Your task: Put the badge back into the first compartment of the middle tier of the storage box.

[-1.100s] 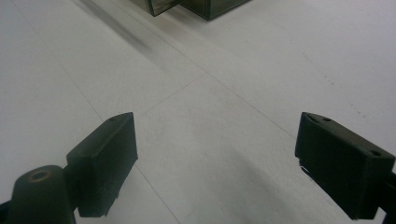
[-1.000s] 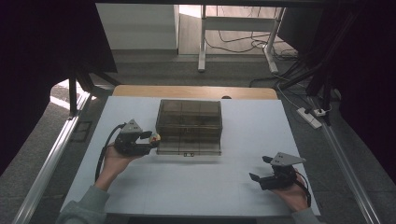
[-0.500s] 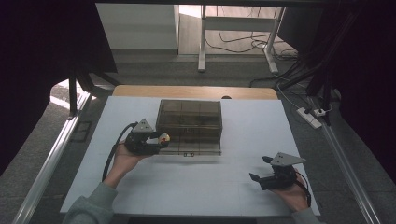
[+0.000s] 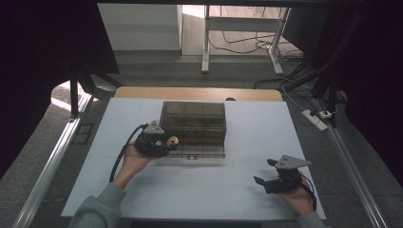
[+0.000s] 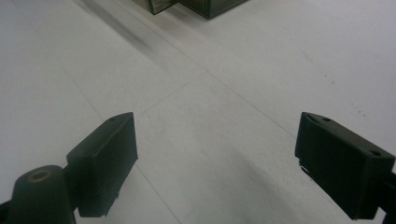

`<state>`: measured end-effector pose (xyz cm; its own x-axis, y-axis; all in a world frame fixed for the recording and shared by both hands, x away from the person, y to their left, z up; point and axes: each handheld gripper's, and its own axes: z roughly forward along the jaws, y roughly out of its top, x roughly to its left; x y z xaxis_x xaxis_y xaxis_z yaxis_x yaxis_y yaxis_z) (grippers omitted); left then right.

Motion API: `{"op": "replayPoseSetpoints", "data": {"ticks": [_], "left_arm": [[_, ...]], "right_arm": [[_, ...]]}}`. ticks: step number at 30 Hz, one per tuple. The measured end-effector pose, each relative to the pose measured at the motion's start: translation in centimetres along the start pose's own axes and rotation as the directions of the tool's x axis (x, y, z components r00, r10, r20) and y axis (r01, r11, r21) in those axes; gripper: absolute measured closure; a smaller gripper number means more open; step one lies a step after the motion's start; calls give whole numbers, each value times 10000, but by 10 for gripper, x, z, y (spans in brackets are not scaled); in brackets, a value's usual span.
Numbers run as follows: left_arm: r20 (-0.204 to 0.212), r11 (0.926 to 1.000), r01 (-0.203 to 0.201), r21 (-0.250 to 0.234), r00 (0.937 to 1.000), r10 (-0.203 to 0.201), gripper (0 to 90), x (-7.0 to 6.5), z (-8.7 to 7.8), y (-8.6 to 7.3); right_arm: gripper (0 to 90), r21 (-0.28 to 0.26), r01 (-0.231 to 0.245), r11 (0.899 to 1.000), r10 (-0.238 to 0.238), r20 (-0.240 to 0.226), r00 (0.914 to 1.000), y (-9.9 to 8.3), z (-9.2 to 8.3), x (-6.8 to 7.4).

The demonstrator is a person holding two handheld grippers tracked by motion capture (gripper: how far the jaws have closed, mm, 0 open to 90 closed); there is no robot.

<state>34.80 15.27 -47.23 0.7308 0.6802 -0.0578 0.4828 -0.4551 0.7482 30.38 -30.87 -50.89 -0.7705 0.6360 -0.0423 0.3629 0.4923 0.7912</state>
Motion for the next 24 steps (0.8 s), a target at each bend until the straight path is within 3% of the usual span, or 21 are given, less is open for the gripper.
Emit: {"op": "replayPoseSetpoints", "data": {"ticks": [20, 21, 24], "left_arm": [[30, 10000, 37, 90, 10000, -37, 453, 2, 6, 1], [40, 10000, 40, 79, 10000, -41, 400, 2, 6, 1], [-6, 10000, -11, 51, 10000, 11, 370, 2, 6, 1]], "right_arm": [[128, 32, -4, 10000, 4, 18, 10000, 0, 0, 0], [127, 39, 0, 10000, 0, 17, 10000, 0, 0, 0], [127, 42, -4, 10000, 4, 17, 10000, 0, 0, 0]]}}
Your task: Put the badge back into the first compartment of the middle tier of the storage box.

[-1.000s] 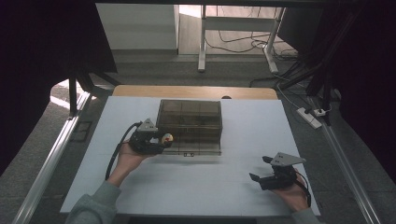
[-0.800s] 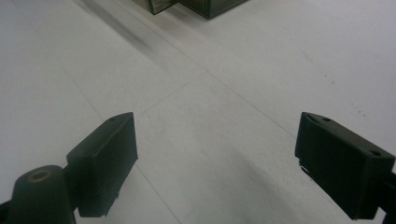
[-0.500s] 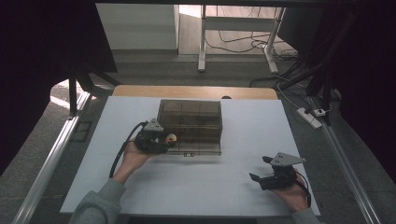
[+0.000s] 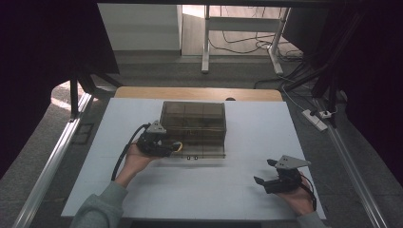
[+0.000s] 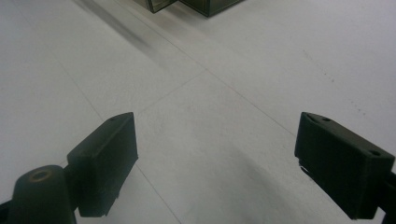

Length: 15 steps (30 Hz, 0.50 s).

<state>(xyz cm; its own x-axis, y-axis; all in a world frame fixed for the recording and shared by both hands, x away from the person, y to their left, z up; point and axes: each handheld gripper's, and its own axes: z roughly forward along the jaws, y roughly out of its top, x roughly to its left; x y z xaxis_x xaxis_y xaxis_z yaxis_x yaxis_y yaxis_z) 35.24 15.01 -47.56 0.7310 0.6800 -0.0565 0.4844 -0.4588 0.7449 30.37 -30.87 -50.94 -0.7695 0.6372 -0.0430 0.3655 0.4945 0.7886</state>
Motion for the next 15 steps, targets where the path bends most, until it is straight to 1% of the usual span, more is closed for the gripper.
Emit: {"op": "replayPoseSetpoints", "data": {"ticks": [8, 15], "left_arm": [[-66, 9998, 50, -196, 10000, -52, 338, 0, -4, 0], [-104, 9998, 28, -171, 9999, -30, 323, 0, -5, 0]], "right_arm": [[128, 5, 21, 10000, -21, -1, 10000, 0, 0, 0], [128, 0, 11, 10000, -11, -7, 10000, 0, 0, 0]]}}
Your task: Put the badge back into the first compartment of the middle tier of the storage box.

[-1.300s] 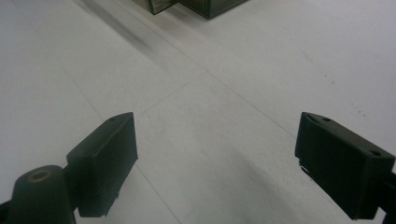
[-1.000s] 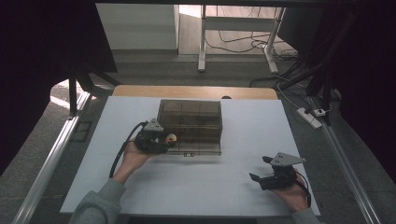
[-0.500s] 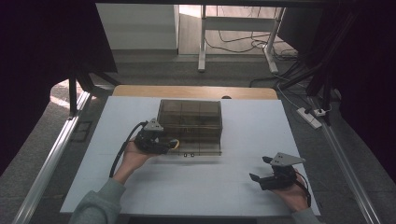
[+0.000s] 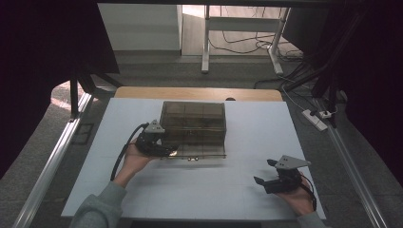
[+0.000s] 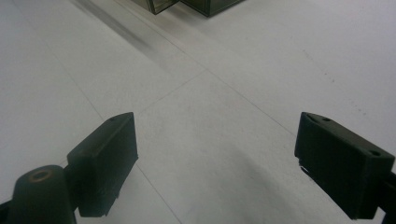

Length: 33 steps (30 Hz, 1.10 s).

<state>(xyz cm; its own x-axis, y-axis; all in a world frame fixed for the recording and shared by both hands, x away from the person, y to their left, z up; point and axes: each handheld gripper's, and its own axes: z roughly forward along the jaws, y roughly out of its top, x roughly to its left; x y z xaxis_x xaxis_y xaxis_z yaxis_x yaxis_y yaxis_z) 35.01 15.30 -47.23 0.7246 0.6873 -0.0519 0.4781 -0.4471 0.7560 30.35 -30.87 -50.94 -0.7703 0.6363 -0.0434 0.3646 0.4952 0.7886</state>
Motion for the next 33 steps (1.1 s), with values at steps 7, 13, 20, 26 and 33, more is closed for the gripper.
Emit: {"op": "replayPoseSetpoints", "data": {"ticks": [7, 13, 20, 26, 33], "left_arm": [[-24, 10000, -30, -90, 10000, 30, 314, -1, -3, 0], [-43, 9997, -92, -246, 9999, 91, 307, -5, -9, 0], [-85, 9993, -46, -368, 10000, 43, 301, -6, -15, -4], [-194, 9980, 184, -598, 9996, -196, 293, -6, -25, -11], [-403, 9965, 193, -817, 9989, -227, 289, -9, -40, -25]], "right_arm": [[128, 17, 3, 10000, -3, -1, 10000, 0, 0, 0], [128, 24, 0, 10000, 0, 4, 10000, 0, 0, 0], [128, 31, 15, 10000, -15, 15, 10000, 0, -1, 0], [127, 31, 19, 10000, -19, 19, 10000, 0, -1, 0], [128, -35, 26, 10000, -26, 14, 10000, 0, -1, 0]]}}
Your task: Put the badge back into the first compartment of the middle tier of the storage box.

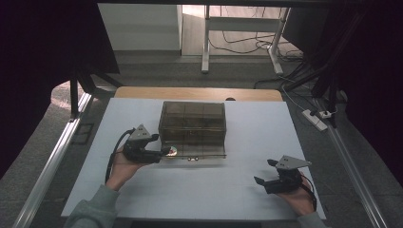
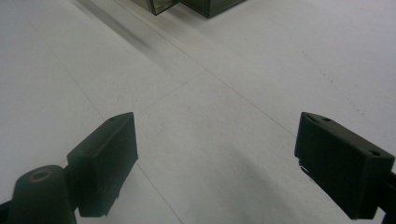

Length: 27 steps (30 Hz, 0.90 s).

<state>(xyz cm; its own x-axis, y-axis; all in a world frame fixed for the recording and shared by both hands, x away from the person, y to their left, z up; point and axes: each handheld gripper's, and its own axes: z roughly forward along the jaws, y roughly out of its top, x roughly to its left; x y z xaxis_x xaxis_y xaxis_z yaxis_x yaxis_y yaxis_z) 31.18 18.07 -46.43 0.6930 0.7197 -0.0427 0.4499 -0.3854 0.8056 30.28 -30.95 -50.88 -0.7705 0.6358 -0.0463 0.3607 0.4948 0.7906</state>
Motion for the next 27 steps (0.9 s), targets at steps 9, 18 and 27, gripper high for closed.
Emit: {"op": "replayPoseSetpoints", "data": {"ticks": [9, 18, 27], "left_arm": [[-256, 9997, 32, -248, 9997, -39, 254, -4, -18, -15], [-428, 9994, 218, -266, 9988, -229, 208, -7, -30, -38], [-395, 9995, 320, -46, 9987, -321, 194, -12, -42, -67]], "right_arm": [[127, -35, -16, 10000, 16, 23, 10000, 0, -1, 0], [128, -73, -28, 10000, 28, 40, 10000, 0, -1, 0], [128, -77, -29, 10000, 29, 71, 10000, 0, -1, 0]]}}
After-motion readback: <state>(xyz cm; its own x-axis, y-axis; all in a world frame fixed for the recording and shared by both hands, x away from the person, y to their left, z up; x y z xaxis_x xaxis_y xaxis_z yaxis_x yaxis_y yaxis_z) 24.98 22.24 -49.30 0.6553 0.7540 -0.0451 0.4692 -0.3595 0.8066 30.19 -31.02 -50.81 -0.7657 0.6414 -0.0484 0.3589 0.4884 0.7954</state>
